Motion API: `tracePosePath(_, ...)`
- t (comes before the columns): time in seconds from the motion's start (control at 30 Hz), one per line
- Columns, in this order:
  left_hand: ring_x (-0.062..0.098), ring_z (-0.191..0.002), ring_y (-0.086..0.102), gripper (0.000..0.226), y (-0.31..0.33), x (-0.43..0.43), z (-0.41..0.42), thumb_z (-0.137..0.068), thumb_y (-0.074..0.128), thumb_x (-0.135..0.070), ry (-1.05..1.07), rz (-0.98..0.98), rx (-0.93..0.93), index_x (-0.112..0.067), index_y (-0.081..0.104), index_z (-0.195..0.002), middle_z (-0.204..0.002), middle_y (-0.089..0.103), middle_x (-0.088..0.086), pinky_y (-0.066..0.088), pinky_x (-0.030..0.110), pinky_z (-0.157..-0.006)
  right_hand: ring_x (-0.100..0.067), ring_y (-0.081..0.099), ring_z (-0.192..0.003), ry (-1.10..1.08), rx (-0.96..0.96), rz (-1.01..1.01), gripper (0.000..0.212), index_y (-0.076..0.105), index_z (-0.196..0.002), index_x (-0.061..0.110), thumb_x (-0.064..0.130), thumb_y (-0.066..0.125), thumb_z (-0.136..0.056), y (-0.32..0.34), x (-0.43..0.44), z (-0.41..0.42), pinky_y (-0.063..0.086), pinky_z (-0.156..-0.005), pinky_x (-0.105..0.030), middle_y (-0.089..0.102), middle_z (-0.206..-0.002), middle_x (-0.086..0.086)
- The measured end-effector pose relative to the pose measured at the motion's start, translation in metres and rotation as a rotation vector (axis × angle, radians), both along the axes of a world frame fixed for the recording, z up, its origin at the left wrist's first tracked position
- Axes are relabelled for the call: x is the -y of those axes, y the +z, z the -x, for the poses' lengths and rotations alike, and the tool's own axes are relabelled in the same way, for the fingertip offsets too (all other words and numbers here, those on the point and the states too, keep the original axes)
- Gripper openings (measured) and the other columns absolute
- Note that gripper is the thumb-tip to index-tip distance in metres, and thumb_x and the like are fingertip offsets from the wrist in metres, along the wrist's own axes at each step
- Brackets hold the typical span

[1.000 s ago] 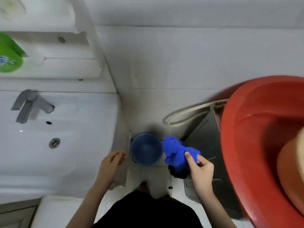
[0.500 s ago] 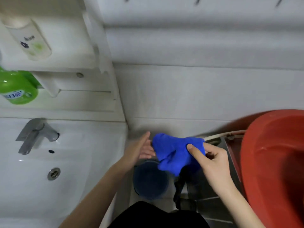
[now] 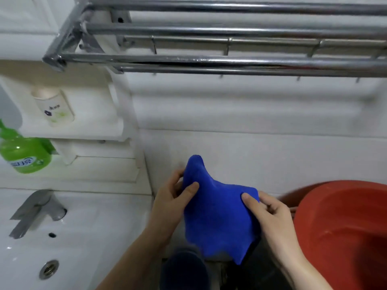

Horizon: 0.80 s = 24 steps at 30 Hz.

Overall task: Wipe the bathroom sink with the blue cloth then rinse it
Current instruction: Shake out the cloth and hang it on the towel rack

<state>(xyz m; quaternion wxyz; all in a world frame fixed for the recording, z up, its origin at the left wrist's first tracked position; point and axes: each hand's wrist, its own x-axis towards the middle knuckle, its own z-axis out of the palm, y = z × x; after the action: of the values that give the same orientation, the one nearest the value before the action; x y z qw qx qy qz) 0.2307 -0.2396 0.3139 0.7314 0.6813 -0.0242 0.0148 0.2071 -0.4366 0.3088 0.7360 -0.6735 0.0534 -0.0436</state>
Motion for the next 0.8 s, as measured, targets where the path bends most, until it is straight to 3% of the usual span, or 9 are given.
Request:
tracePosePath(0.07,0.014,-0.092,0.071,0.023,0.021,0.002,0.006,-0.094,0.059,-0.012,0.062,-0.009,0.06,-0.028,0.065,-0.109,-0.096,0.076,0.001,0.055,0.022,-0.077,-0.01,0.061,-0.058,-0.006,0.052,-0.041,0.011,0.074,-0.083,0.004,0.006,0.064,-0.088,0.018,0.0,0.002,0.046,-0.056,-0.021,0.069,-0.061,-0.004)
tracePosePath(0.13,0.013,-0.087,0.072,0.025,0.047,0.0,0.011,-0.091,0.061,-0.01,0.103,0.021,0.132,-0.03,0.066,-0.105,-0.091,0.077,0.0,0.055,0.017,-0.072,-0.011,0.065,-0.06,-0.008,0.142,-0.067,0.012,0.074,-0.08,0.003,0.0,0.065,-0.085,0.045,-0.002,0.004,0.049,-0.054,-0.018,0.074,-0.069,-0.012)
tracePosePath(0.23,0.011,-0.077,0.071,0.022,0.095,-0.003,0.019,-0.083,0.063,-0.02,0.129,-0.002,0.292,-0.035,0.069,-0.097,-0.085,0.077,0.002,0.052,0.014,-0.065,-0.005,0.056,-0.049,-0.022,0.328,-0.004,0.017,0.075,-0.074,0.014,0.0,0.067,-0.081,0.093,-0.001,0.007,0.043,-0.047,-0.012,0.069,-0.057,-0.003)
tracePosePath(0.33,0.01,-0.073,0.071,0.02,0.143,-0.003,0.023,-0.083,0.061,-0.015,0.135,0.015,0.463,-0.026,0.068,-0.098,-0.084,0.077,0.002,0.052,0.014,-0.063,0.003,0.046,-0.04,-0.058,0.527,0.062,0.013,0.074,-0.07,0.016,0.006,0.068,-0.077,0.145,0.001,0.012,0.038,-0.044,-0.007,0.061,-0.047,0.006)
tracePosePath(0.43,0.007,-0.077,0.071,0.02,0.184,0.0,0.03,-0.083,0.064,-0.016,0.126,-0.008,0.641,-0.022,0.065,-0.102,-0.086,0.077,-0.002,0.052,0.014,-0.066,0.003,0.06,-0.052,-0.066,0.716,0.073,0.008,0.074,-0.074,0.019,0.023,0.069,-0.069,0.187,0.005,0.016,0.044,-0.052,-0.008,0.07,-0.06,0.01)
tracePosePath(0.5,0.008,-0.081,0.072,0.021,0.206,0.001,0.033,-0.084,0.065,-0.015,0.135,-0.002,0.706,-0.022,0.065,-0.104,-0.09,0.076,-0.004,0.053,0.016,-0.069,0.002,0.063,-0.059,-0.036,0.808,0.109,0.006,0.075,-0.075,0.022,0.024,0.069,-0.073,0.208,0.007,0.014,0.046,-0.055,-0.011,0.072,-0.065,0.012)
tracePosePath(0.6,0.011,-0.083,0.073,0.018,0.229,0.0,0.025,-0.091,0.061,-0.012,0.167,-0.09,0.665,-0.019,0.067,-0.107,-0.09,0.077,-0.001,0.054,0.018,-0.07,-0.001,0.066,-0.063,-0.034,0.812,0.14,0.01,0.075,-0.077,0.016,0.011,0.069,-0.084,0.229,0.011,0.004,0.048,-0.056,-0.014,0.073,-0.068,0.009)
tracePosePath(0.73,0.007,-0.075,0.072,0.01,0.233,-0.007,0.001,-0.088,0.066,-0.022,0.256,-0.345,0.491,-0.021,0.069,-0.098,-0.079,0.077,-0.005,0.053,0.026,-0.069,-0.009,0.062,-0.06,-0.004,0.597,0.232,0.015,0.076,-0.076,0.012,0.021,0.069,-0.086,0.233,0.014,-0.014,0.045,-0.06,-0.028,0.071,-0.063,0.001)
tracePosePath(0.8,0.001,-0.066,0.069,0.021,0.232,-0.008,-0.005,-0.081,0.072,-0.027,0.352,-0.406,0.451,-0.023,0.063,-0.1,-0.075,0.075,-0.006,0.05,0.019,-0.06,-0.008,0.057,-0.055,-0.008,0.519,0.248,0.017,0.076,-0.071,0.015,0.023,0.069,-0.085,0.229,0.013,-0.018,0.044,-0.058,-0.028,0.066,-0.057,0.002)
